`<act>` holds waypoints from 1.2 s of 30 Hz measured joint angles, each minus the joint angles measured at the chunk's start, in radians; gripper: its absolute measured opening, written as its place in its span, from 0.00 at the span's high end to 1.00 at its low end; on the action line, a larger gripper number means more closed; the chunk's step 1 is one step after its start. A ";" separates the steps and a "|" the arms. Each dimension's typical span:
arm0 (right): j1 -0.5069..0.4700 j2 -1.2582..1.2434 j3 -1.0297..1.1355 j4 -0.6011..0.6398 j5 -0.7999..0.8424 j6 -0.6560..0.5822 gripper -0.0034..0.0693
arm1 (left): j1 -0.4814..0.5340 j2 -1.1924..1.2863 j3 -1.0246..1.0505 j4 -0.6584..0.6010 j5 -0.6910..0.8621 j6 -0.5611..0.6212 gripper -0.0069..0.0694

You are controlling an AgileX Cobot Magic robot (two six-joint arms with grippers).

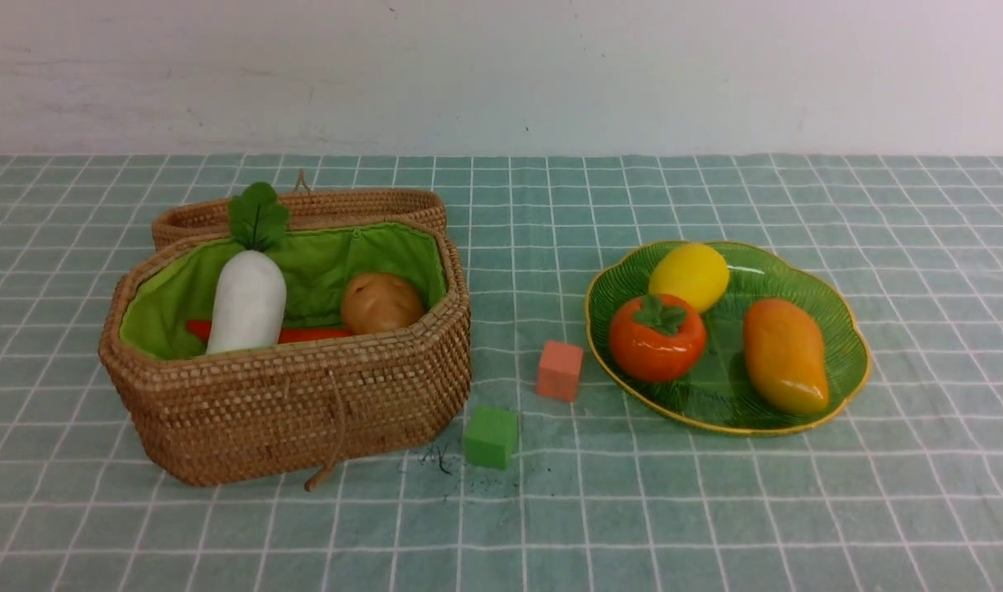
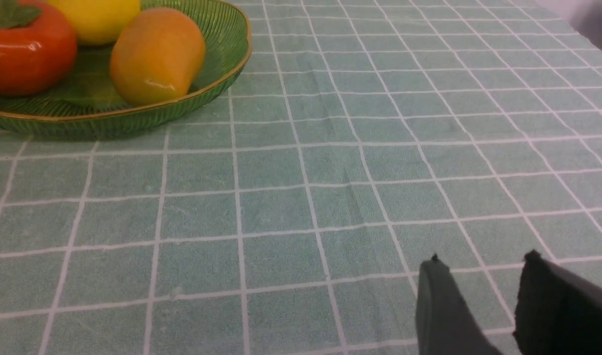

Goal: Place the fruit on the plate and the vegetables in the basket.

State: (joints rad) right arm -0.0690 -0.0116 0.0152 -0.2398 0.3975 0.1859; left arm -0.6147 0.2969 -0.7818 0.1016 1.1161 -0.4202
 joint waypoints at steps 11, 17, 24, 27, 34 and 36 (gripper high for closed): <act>0.000 0.000 0.000 0.000 0.000 0.000 0.62 | 0.256 -0.207 0.373 0.099 -0.738 0.081 0.93; 0.000 0.000 0.000 0.000 0.000 0.000 0.62 | 0.405 -0.306 0.619 0.054 -0.835 0.153 0.93; 0.000 0.000 0.000 0.000 0.000 0.000 0.62 | 0.432 -0.306 0.798 0.038 -0.824 0.102 0.93; 0.000 0.000 0.000 0.000 0.000 0.000 0.62 | 0.432 -0.306 0.809 0.015 -0.752 0.034 0.93; 0.000 0.000 0.000 0.000 0.000 0.000 0.62 | 0.432 -0.306 0.812 0.007 -0.726 0.009 0.93; 0.000 0.000 0.000 0.000 0.000 0.000 0.62 | 0.432 -0.306 0.812 0.006 -0.726 0.008 0.93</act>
State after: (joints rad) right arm -0.0690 -0.0116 0.0152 -0.2398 0.3975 0.1859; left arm -0.1823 -0.0094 0.0299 0.1081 0.3899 -0.4122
